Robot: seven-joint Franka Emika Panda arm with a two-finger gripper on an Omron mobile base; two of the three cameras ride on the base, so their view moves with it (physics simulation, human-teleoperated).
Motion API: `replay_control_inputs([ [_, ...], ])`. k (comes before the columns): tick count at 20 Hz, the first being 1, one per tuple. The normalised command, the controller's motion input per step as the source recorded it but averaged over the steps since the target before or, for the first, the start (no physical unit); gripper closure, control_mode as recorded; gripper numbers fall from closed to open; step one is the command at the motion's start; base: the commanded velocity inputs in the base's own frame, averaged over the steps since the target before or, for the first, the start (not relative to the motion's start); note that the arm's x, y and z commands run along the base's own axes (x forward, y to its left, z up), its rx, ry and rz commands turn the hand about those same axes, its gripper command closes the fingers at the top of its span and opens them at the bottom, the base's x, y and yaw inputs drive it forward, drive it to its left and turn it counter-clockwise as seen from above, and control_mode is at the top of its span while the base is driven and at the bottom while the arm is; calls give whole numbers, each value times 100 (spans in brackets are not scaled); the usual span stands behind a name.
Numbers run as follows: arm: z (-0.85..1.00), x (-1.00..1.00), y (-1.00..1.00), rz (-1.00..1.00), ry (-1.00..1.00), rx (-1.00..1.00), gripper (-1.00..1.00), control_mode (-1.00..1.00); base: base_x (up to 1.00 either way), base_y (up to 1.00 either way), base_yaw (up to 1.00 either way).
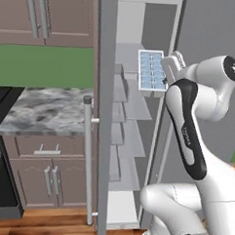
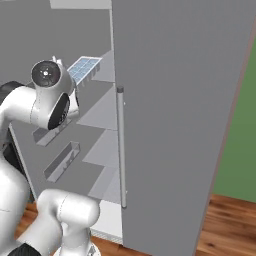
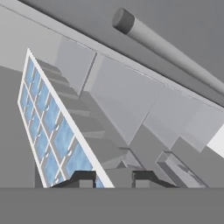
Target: The ice cube tray has been filled with water. Take the tray and place it in the freezer to make ice. Close the freezer door after placing the tray.
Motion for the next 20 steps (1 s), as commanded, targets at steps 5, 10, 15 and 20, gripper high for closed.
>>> replay_control_inputs([
  [5, 8, 44, 0, 0, 0, 0, 100, -100, 0, 0, 0],
  [10, 4, 43, 0, -2, 0, 0, 100, -100, 0, 0, 0],
  [15, 1, 46, 0, -5, 0, 0, 100, -100, 0, 0, 0],
  [20, 0, 51, 0, -7, 0, -1, 100, -100, 0, 0, 0],
])
